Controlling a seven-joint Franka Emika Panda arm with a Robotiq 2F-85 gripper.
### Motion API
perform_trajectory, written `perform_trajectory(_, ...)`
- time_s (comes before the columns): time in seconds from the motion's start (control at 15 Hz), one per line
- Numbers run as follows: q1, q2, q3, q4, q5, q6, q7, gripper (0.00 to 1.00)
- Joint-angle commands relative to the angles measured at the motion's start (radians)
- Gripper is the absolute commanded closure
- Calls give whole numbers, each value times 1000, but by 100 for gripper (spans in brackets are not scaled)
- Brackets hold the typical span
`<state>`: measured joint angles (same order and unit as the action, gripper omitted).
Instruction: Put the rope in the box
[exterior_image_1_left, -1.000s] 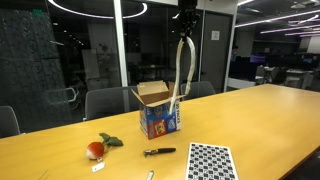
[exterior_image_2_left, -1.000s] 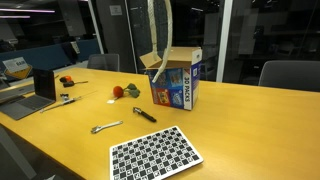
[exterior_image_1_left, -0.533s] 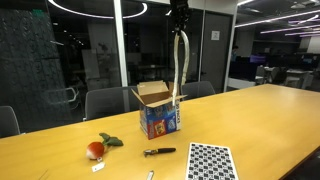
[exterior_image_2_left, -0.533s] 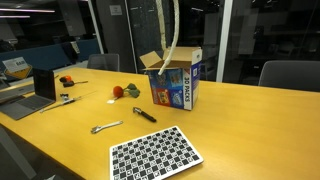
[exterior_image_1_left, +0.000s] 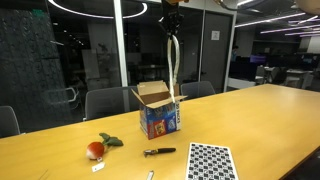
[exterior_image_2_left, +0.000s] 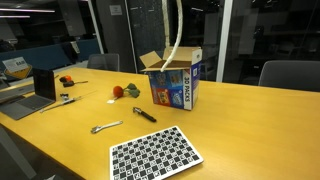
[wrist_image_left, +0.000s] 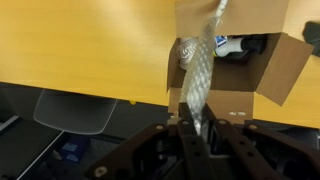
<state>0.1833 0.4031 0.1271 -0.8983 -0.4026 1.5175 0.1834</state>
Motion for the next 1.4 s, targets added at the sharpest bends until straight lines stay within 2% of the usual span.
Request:
perform_trajectory(0.0, 3, 181, -40, 206, 72, 30, -47, 86)
perform_trajectory(0.33, -38, 361, -64, 294, 225, 72, -91, 85)
perform_trajectory(0.4, -63, 383, -31, 286, 228, 79, -91, 86)
perform_trajectory(0.73, -100, 502, -14, 298, 284, 65, -106, 85)
perform_trajectory(1.07, -115, 571, 6, 301, 320, 41, -104, 86)
perform_trajectory(1.13, -115, 577, 7, 303, 324, 33, -102, 67)
perform_trajectory(1.33, -117, 586, 15, 308, 333, 9, -103, 52)
